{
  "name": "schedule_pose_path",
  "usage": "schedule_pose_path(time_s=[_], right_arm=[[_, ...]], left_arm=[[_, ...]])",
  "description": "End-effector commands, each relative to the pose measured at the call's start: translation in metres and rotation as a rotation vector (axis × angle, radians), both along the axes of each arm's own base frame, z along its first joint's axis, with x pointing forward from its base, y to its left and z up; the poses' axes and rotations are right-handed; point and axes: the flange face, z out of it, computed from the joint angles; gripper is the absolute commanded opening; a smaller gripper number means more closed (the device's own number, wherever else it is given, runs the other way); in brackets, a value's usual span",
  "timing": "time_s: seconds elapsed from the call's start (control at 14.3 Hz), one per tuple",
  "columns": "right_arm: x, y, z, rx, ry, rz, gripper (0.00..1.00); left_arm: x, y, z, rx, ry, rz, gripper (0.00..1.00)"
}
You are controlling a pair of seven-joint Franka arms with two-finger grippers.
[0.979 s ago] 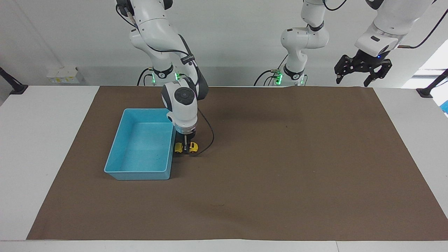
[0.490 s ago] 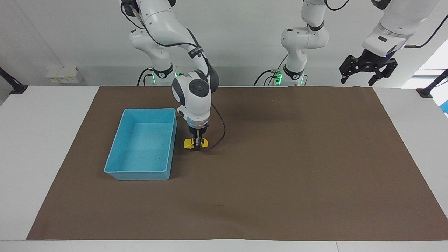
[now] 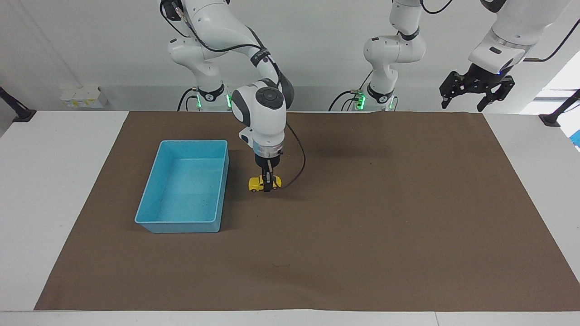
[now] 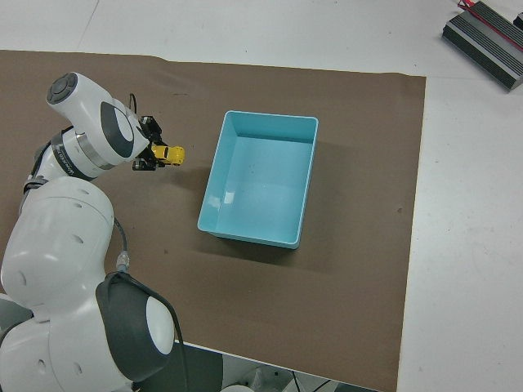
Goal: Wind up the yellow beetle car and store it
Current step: 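Grasp the yellow car with the right gripper and lift it, then carry the car over the blue bin with the right gripper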
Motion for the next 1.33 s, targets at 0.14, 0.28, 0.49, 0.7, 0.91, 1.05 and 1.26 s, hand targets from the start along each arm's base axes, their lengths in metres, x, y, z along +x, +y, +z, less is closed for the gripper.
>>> schedule_pose_path(time_s=[0.14,0.28,0.49,0.7,0.91,1.05,1.26], right_arm=[[-0.005,-0.010,0.047,0.022,-0.010,0.209,0.00],[-0.008,-0.018,0.059,-0.008,0.008,0.347,0.00],[-0.007,-0.039,0.071,-0.045,0.040,0.526,0.00],[-0.007,-0.067,0.078,-0.085,0.107,0.767,0.00],[-0.007,-0.086,0.076,-0.100,0.160,0.908,0.00],[-0.007,-0.097,0.075,-0.105,0.184,0.989,0.00],[-0.005,-0.136,0.069,-0.083,0.230,1.138,0.00]], left_arm=[[-0.007,0.003,0.002,-0.007,0.004,-0.003,1.00],[-0.007,0.003,0.002,-0.007,0.004,-0.003,1.00],[-0.007,0.003,0.002,-0.007,0.004,-0.003,1.00],[-0.007,0.003,0.002,-0.007,0.004,-0.003,1.00],[-0.007,0.003,0.002,-0.007,0.004,-0.003,1.00],[-0.007,0.003,0.002,-0.007,0.004,-0.003,1.00],[-0.007,0.003,0.002,-0.007,0.004,-0.003,1.00]])
